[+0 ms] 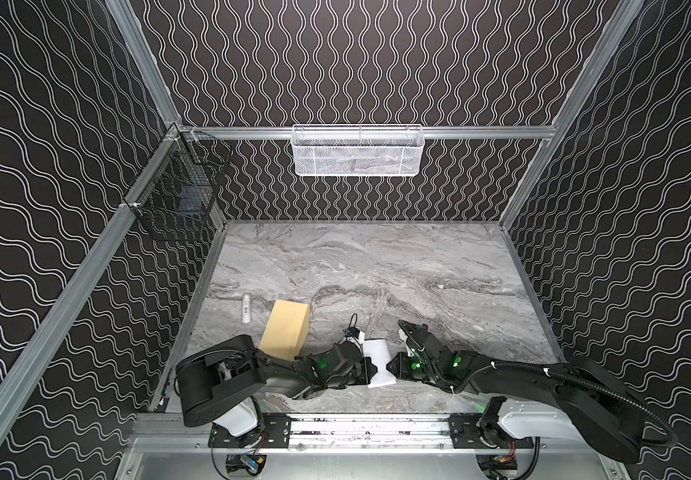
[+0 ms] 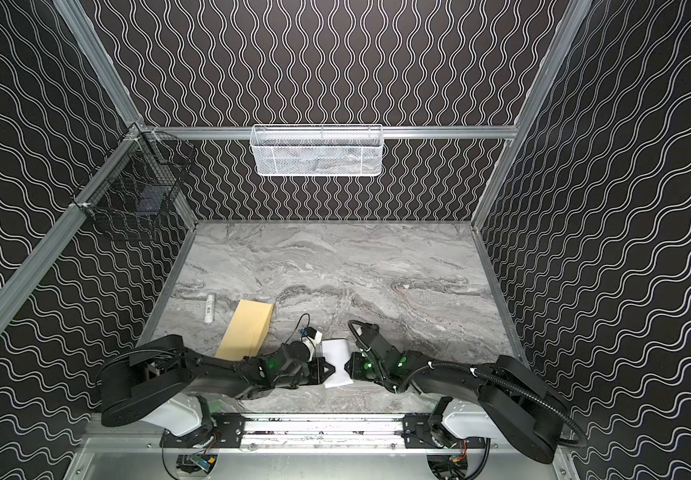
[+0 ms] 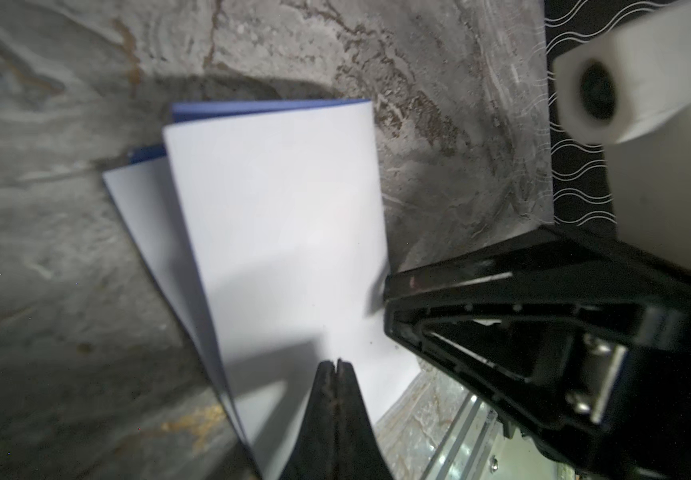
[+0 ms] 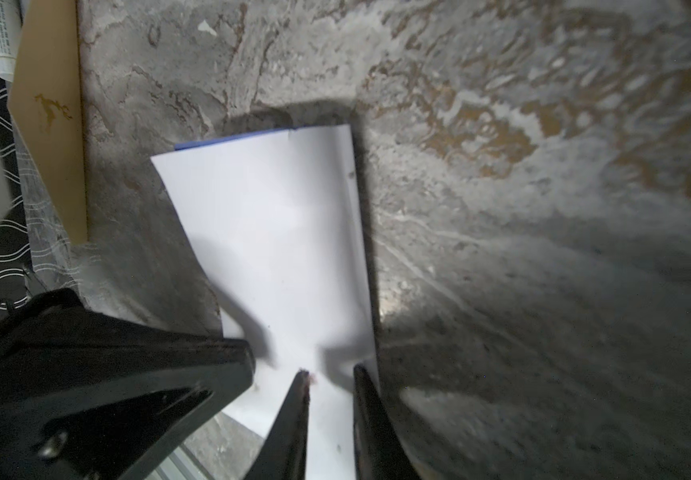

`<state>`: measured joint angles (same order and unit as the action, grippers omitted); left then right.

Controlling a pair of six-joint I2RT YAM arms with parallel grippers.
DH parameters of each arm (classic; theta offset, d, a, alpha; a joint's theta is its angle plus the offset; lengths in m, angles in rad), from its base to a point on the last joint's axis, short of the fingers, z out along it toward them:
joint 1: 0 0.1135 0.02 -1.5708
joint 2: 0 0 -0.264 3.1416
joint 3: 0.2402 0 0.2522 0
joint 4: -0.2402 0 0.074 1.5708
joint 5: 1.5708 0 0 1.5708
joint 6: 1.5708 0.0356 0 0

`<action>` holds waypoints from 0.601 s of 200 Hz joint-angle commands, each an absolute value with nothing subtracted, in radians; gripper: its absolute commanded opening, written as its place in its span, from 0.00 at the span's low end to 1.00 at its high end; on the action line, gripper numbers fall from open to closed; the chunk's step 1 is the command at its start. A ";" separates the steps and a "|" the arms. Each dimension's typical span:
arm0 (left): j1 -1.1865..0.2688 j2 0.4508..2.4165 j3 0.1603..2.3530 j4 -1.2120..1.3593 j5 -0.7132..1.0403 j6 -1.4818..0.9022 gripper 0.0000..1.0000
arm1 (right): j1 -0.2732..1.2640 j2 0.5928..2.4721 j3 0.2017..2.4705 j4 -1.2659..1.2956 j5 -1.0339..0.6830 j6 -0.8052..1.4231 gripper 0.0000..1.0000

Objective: Place the letter into the envelope and seal it

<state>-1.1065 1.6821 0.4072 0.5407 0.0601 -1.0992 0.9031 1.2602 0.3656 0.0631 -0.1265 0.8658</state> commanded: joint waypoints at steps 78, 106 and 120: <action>-1.069 1.700 0.541 0.482 0.037 -1.117 0.06 | 0.905 1.200 0.337 -0.015 -0.111 0.797 0.23; -1.049 1.772 0.599 0.475 0.062 -1.093 0.04 | 0.907 1.201 0.341 -0.017 -0.116 0.783 0.23; -1.045 1.796 0.615 0.460 0.054 -1.088 0.03 | 0.906 1.198 0.341 -0.019 -0.113 0.779 0.23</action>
